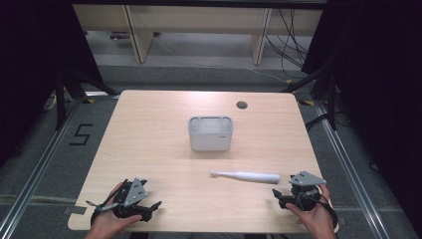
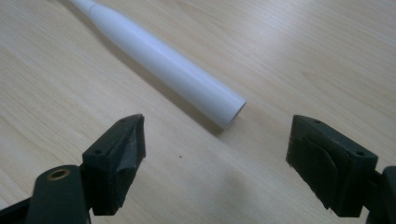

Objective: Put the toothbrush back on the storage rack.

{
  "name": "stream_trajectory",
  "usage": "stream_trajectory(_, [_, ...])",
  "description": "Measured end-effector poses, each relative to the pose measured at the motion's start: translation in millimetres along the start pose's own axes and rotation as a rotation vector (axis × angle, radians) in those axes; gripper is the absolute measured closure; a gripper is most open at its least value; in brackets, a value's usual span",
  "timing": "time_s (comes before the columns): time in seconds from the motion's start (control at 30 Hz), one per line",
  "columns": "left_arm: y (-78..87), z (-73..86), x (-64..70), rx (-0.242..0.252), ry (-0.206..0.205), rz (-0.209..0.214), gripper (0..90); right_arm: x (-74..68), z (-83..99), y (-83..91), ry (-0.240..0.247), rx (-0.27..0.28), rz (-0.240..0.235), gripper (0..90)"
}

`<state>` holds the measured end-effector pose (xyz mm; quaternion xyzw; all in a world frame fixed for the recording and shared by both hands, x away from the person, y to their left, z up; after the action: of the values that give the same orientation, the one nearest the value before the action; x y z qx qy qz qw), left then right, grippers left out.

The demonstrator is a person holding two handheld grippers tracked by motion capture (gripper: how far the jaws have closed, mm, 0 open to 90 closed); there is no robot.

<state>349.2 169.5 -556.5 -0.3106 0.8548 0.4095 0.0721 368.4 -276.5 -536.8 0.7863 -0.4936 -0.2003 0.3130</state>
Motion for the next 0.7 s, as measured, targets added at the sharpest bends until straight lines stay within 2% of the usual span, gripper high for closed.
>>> stream_trajectory(0.03, [0.2,0.7,0.1,-0.009,-0.008,0.009,15.1,-0.3,-0.8,1.2,-0.005,-0.011,0.006,20.2])
stream_trajectory(0.07, [-0.3,1.0,-0.3,-0.012,-0.003,0.001,15.1,0.2,-3.6,1.3,0.016,-0.005,0.005,20.1])
stream_trajectory(0.13, [-0.7,0.9,-1.3,-0.011,-0.006,-0.011,15.1,-2.7,-7.9,2.4,0.022,-0.016,-0.003,20.3])
stream_trajectory(0.17, [-0.8,0.9,-1.3,-0.01,-0.004,-0.011,15.1,-3.1,-10.6,2.0,0.056,-0.017,-0.007,20.6])
stream_trajectory(0.2, [-0.8,1.1,-1.5,-0.012,-0.004,-0.011,15.1,-5.1,-12.7,2.1,0.064,-0.021,-0.006,20.6])
stream_trajectory(0.3, [-1.3,1.7,-0.5,-0.012,0.004,0.003,15.1,-13.8,-14.5,2.9,0.084,-0.063,-0.021,22.1])
stream_trajectory(0.5, [-0.3,1.2,-1.1,-0.007,0.003,0.0,15.1,-20.3,-23.0,-3.2,0.155,-0.078,-0.038,22.2])
stream_trajectory(0.57, [0.0,1.6,-1.0,-0.009,0.001,0.0,15.1,-23.7,-25.8,-5.1,0.165,-0.089,-0.035,22.5])
stream_trajectory(0.63, [0.2,1.4,-1.2,-0.009,0.001,0.001,15.1,-28.0,-29.4,-8.5,0.199,-0.102,-0.055,24.1])
stream_trajectory(0.67, [0.2,1.5,-1.4,-0.009,-0.001,0.0,15.1,-34.0,-31.8,-10.0,0.204,-0.121,-0.061,25.9])
stream_trajectory(0.7, [0.2,1.6,-1.4,-0.01,-0.001,0.0,15.1,-34.0,-31.8,-10.0,0.204,-0.121,-0.061,25.9])
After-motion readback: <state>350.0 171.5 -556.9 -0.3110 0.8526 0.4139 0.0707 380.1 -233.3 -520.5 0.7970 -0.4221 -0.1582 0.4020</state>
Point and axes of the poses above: each handheld gripper's, and its own axes: y roughly backward along the jaws, z roughly out of its underside, x roughly to its right, the point moved 8 cm from there along -y, roughly forward along the jaws, and after that the axes turned 12 degrees about -y, right-handed, at the moved point
